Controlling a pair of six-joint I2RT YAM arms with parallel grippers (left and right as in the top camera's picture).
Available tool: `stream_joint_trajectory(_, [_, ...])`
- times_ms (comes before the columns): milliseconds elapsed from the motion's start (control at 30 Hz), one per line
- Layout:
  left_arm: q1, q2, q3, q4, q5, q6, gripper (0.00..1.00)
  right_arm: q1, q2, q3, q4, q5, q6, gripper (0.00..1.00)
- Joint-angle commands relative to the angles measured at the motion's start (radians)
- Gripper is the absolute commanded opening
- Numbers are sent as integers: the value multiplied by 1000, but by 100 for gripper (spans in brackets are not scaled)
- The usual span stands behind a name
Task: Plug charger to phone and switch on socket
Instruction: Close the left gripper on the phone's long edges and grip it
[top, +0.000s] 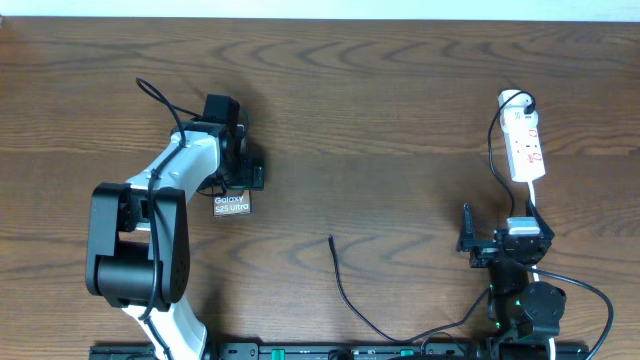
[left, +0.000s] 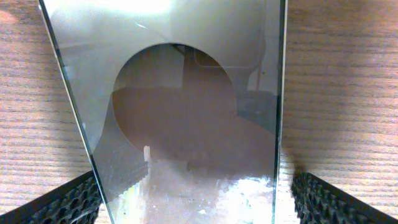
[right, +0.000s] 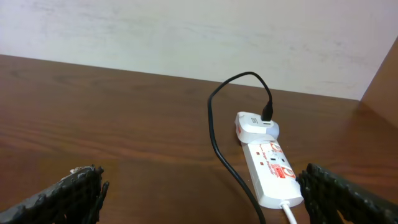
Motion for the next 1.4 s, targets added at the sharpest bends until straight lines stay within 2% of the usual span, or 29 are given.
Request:
stream_joint_trajectory(0, [-1, 39, -45, -8, -33, -5, 98, 9, -5, -1, -4, 5, -7, 99])
stream_joint_trajectory(1167, [-1, 39, -45, 50, -33, -9, 98, 9, -5, -1, -4, 5, -7, 99])
stream_joint_trajectory(1267, [-1, 39, -45, 50, -33, -9, 100, 9, -5, -1, -4, 5, -7, 99])
stream_joint_trajectory(1367, [-1, 39, -45, 50, -33, -9, 96, 9, -5, -1, -4, 5, -7, 99])
